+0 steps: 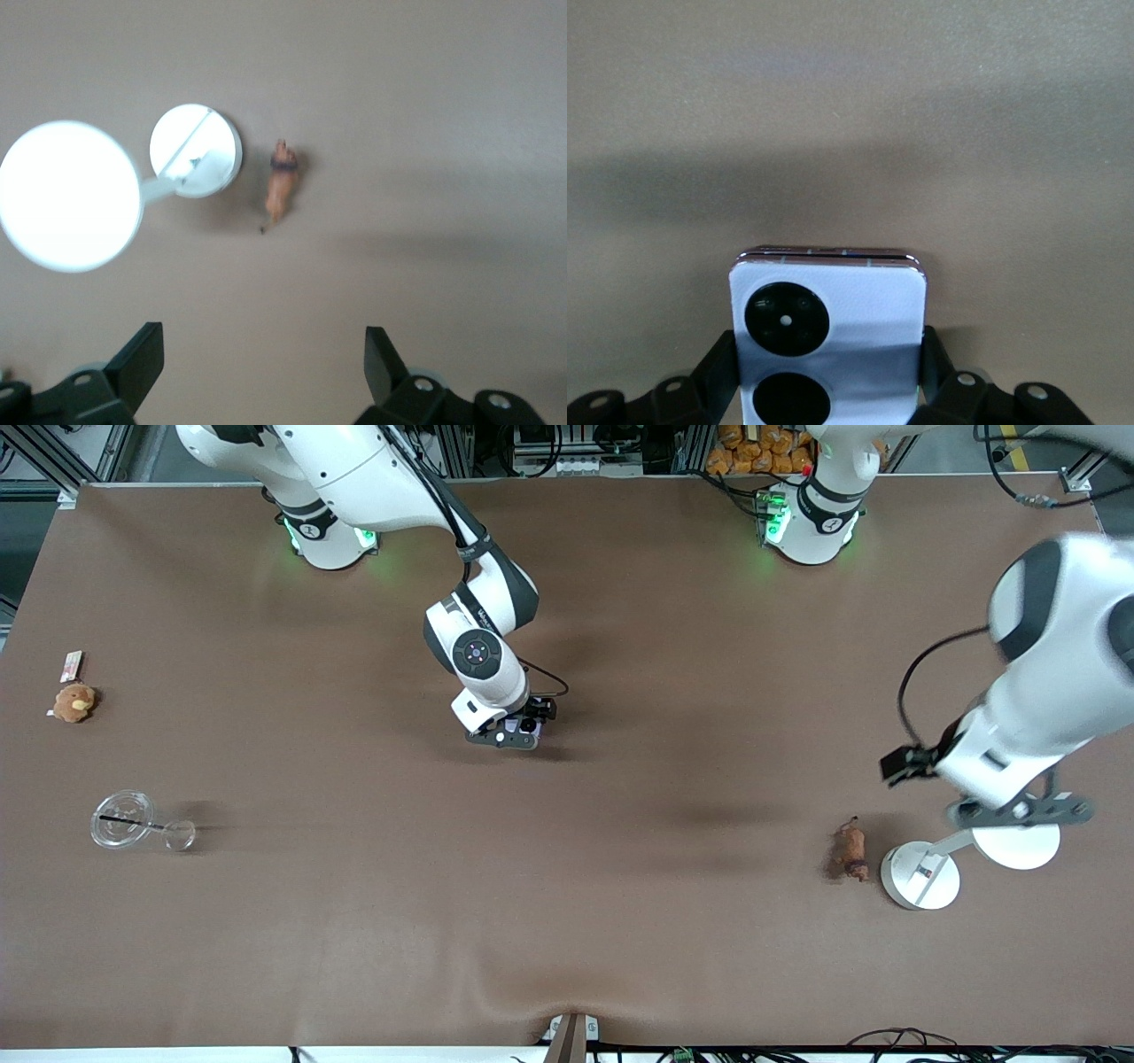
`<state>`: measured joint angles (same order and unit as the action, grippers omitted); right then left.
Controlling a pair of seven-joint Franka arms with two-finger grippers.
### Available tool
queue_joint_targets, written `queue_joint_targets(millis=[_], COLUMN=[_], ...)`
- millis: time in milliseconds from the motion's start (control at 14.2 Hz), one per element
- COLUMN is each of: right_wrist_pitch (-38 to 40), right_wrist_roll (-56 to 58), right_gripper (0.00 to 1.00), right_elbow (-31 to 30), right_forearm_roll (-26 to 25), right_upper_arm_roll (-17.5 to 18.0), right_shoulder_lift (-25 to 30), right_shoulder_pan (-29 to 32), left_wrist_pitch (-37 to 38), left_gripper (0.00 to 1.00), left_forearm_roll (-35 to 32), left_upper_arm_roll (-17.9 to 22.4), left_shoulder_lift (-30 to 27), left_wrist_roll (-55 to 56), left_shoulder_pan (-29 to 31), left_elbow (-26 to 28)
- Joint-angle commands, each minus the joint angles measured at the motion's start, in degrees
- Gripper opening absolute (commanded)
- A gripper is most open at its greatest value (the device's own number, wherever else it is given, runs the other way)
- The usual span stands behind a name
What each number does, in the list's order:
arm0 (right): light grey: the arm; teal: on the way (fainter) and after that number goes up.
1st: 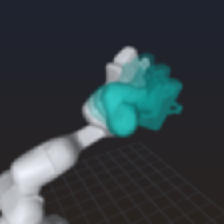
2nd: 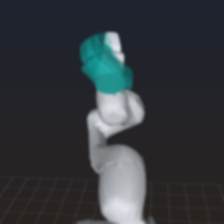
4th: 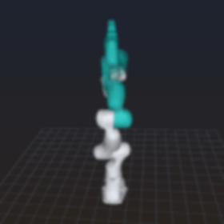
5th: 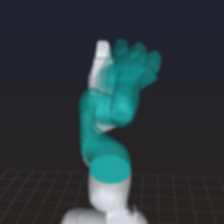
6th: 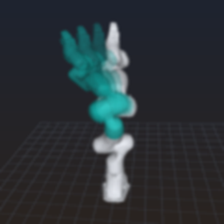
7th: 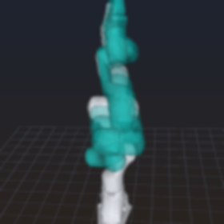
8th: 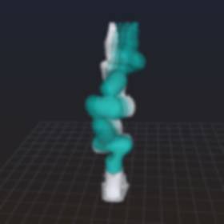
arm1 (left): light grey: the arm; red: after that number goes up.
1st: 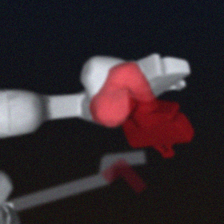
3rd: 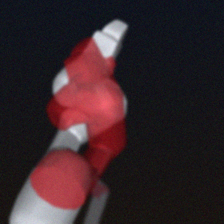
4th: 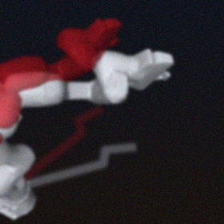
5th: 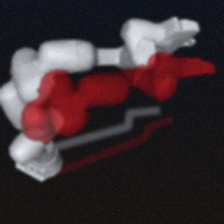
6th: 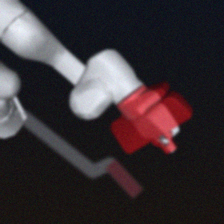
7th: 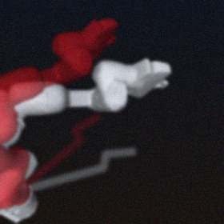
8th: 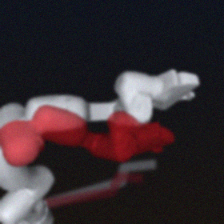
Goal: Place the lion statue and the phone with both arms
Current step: 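Carry the phone toward the glass cup while the left gripper withdraws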
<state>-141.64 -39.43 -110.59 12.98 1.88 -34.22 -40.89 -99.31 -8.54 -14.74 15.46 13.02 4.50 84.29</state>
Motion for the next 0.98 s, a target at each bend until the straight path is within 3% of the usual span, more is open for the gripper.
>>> queue_joint_targets(millis=[0,141,281,492,915], right_wrist_pitch=[1.35,7.05,10.67,11.12,14.20], right_wrist_roll=[-0.39,0.05,0.14,3.45,19.54], right_gripper=[0.00,0.00,0.00,0.00,0.00], right_elbow=[-0.07,0.72,1.69,3.09,3.80], right_forearm_roll=[-0.14,-0.23,-0.41,-0.41,-0.41], right_upper_arm_roll=[-1.26,-3.89,-5.30,-8.37,-8.74], right_shoulder_lift=[1.07,3.36,4.85,5.12,6.62], right_shoulder_pan=[-0.77,-0.68,0.19,2.91,17.04], left_wrist_pitch=[3.85,4.56,7.54,9.39,15.99], left_gripper=[1.00,1.00,1.00,1.00,1.00], left_forearm_roll=[4.22,4.58,4.58,6.24,6.60], left_upper_arm_roll=[5.67,6.91,8.40,10.42,10.34], left_shoulder_lift=[-9.19,-13.42,-14.66,-16.34,-15.72], left_wrist_roll=[-2.91,-4.84,-9.92,-11.88,-11.79], left_shoulder_pan=[-2.91,-3.36,-3.27,-3.27,-4.06], left_elbow=[5.78,8.86,8.43,7.65,2.98])
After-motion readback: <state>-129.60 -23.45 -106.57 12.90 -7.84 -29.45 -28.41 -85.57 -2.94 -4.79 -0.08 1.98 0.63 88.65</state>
